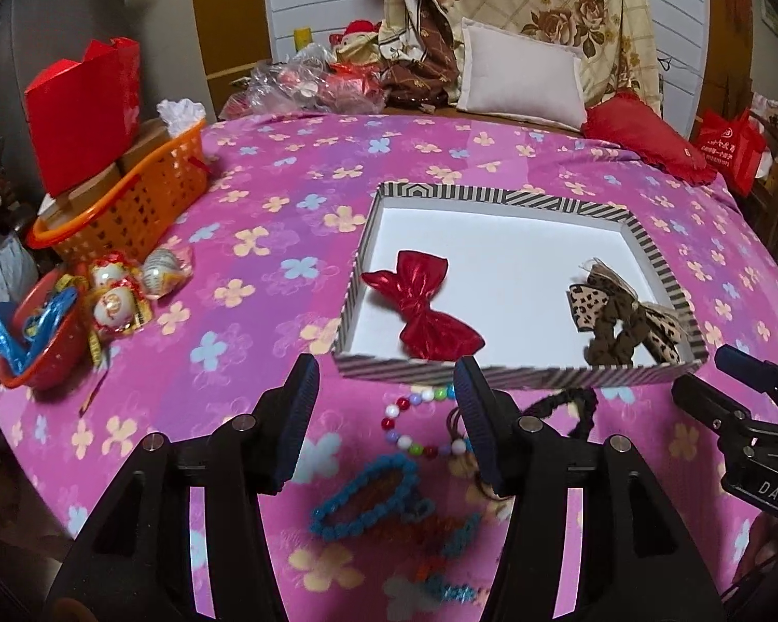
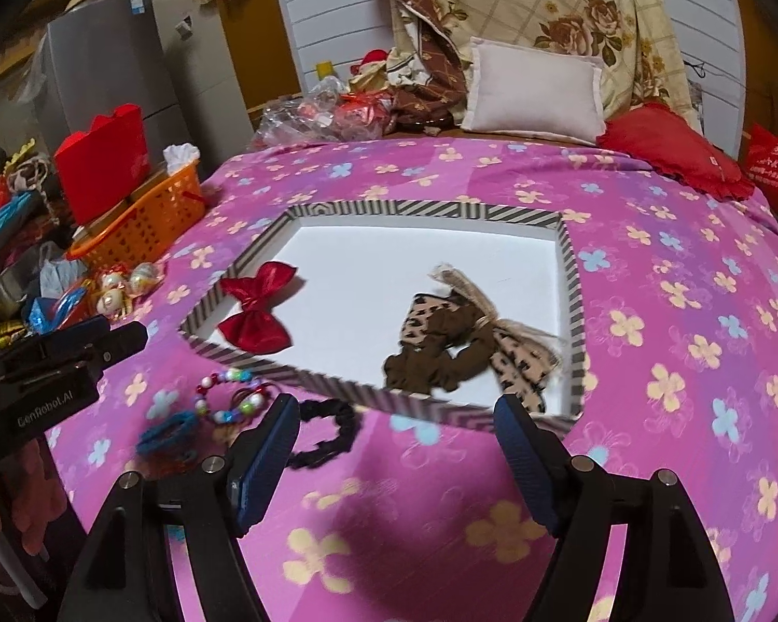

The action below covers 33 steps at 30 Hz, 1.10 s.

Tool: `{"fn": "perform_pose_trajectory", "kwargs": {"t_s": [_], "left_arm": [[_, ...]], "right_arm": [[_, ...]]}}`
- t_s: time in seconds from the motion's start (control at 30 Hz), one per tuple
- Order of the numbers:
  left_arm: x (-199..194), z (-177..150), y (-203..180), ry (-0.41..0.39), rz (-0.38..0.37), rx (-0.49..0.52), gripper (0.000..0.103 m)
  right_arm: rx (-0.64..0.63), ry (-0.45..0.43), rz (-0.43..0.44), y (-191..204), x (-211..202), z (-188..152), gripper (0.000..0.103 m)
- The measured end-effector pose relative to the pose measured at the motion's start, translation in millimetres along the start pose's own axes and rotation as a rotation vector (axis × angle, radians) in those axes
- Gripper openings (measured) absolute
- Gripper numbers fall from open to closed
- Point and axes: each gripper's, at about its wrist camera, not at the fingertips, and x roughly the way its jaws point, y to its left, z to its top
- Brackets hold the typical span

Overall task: Organize jewelry
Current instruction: 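Move both grippers back toward the bracelets and black scrunchie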

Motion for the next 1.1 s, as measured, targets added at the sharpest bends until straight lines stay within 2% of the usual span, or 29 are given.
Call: {"fn": "perform_pose_trajectory", "kwargs": {"t_s": [0.27, 0.4, 0.53, 0.97, 1.03, 1.1], "left_arm": [[-16.5, -20.7, 8.1, -0.007, 0.012, -0.030, 0.054], [-20.7, -28.9, 10.7, -0.004, 0.009, -0.050, 0.054], [-25.1, -36.4, 10.6, -0.005, 0.018, -0.049, 0.054], [-45.2, -43.2, 13.2, -0.043, 0.026, -0.058, 0.055], [-48.0, -43.7, 12.9, -0.048, 0.024, -0.059, 0.056], [-50.2, -44.9, 13.1, -0.053, 0.021, -0.061, 0.059]], "right_arm": [[0.003, -0.009, 0.017, 13.6, -12.7, -12.1, 0.076], [0.005, -0.022, 0.013, 18.1, -19.0, -16.3, 0.082], [0.002, -0.024, 0.010, 21.0, -22.8, -19.3, 0.082], [0.014, -0.047, 0.008, 25.1, -40.6, -22.4, 0.082], [0.019, -0.050, 0.009, 25.3, -42.8, -22.2, 0.087], [0.022, -0.058, 0.013, 25.0, -45.2, -22.2, 0.088]]}}
